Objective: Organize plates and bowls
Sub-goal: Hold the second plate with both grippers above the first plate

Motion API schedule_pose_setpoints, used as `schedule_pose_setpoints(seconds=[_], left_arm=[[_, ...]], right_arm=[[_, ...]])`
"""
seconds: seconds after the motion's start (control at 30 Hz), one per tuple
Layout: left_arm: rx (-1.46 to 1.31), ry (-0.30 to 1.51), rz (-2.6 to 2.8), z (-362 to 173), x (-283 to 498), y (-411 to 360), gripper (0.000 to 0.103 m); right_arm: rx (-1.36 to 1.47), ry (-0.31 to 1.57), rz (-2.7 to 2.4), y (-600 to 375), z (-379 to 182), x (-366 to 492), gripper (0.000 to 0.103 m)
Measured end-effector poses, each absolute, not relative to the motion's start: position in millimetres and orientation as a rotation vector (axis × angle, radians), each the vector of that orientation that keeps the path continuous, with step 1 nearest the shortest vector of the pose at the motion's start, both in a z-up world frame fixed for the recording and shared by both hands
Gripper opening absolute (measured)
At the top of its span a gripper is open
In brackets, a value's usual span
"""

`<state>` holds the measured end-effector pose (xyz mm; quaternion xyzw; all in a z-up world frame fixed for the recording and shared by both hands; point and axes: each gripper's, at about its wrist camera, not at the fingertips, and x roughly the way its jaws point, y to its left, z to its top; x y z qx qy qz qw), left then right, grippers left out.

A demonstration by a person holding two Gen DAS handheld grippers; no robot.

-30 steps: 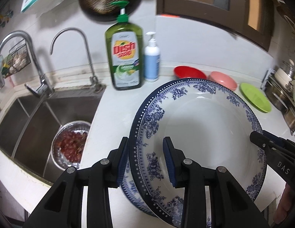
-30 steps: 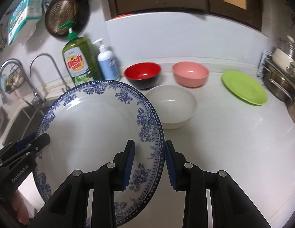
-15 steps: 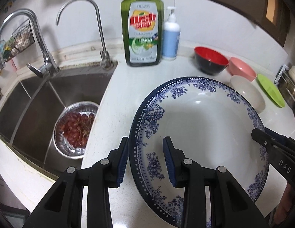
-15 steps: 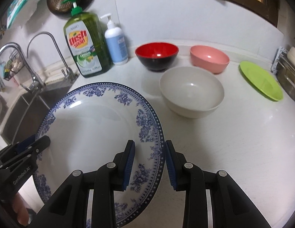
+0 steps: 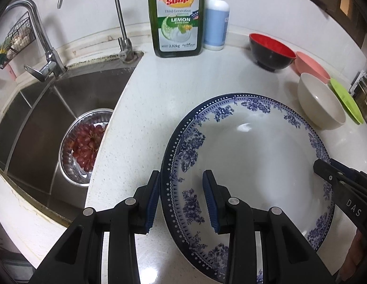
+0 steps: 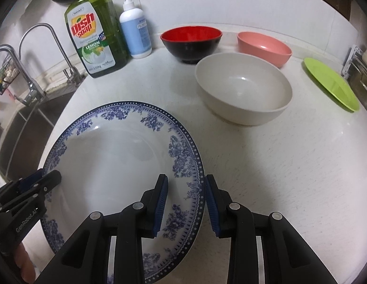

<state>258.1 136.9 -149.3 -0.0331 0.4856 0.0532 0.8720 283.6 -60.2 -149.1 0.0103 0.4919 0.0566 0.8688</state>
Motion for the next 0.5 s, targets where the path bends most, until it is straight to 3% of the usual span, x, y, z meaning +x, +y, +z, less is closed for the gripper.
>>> schedule_pose_setpoints(seconds=[0.5], left_arm=[[-0.061, 1.029, 0.129, -155.4, 260.5, 135.0, 0.036]], right_arm=[[0.031, 1.068, 0.127, -60.9, -158.6, 288.5, 0.034]])
